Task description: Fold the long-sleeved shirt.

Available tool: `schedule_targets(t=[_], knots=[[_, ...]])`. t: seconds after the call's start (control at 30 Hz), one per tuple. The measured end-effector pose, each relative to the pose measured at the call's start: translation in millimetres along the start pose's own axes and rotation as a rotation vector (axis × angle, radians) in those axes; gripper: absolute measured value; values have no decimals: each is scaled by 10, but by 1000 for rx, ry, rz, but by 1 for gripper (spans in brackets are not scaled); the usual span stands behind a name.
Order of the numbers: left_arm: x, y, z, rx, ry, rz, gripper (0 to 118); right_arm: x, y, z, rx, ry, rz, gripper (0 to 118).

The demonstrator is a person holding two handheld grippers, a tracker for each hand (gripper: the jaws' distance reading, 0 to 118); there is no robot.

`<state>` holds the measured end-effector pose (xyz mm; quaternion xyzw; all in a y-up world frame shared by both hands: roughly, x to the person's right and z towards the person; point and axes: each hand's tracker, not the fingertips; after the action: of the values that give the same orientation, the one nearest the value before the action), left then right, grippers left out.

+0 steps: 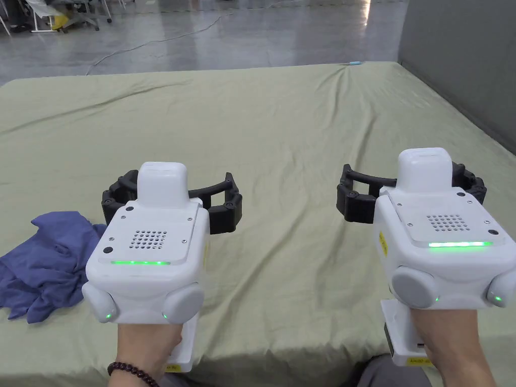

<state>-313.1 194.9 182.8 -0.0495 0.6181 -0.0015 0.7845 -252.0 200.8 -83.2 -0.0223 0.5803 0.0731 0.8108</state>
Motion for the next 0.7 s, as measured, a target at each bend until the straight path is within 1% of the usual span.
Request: schedule_targets(t=[0.13, 0.4, 0.53, 0.57, 0.6, 0.63, 0.67, 0.7], knots=[[-25, 5, 2, 5, 7, 15, 118, -30, -32, 17, 12, -6, 5, 118], [-28, -24, 0, -5, 19, -1, 118, -55, -34, -7, 6, -14, 31, 118], [-36, -17, -7, -30, 5, 20, 117, -40, -21, 0, 12, -16, 16, 118], [-31, -15, -3, -35, 10, 19, 113, -27, -14, 6, 3, -4, -4, 114], [-27, -8, 4, -42, 14, 20, 100, -18, -2, 21, -3, 6, -28, 97], [-35, 3, 12, -48, 3, 28, 64, -1, 12, 32, -11, 19, -65, 54], [-39, 6, 14, -46, -1, 34, 4, 18, 26, 16, -29, 17, -95, 0], [-33, 9, 5, -50, 23, 31, 0, 16, -2, -40, -69, 25, -150, 0]])
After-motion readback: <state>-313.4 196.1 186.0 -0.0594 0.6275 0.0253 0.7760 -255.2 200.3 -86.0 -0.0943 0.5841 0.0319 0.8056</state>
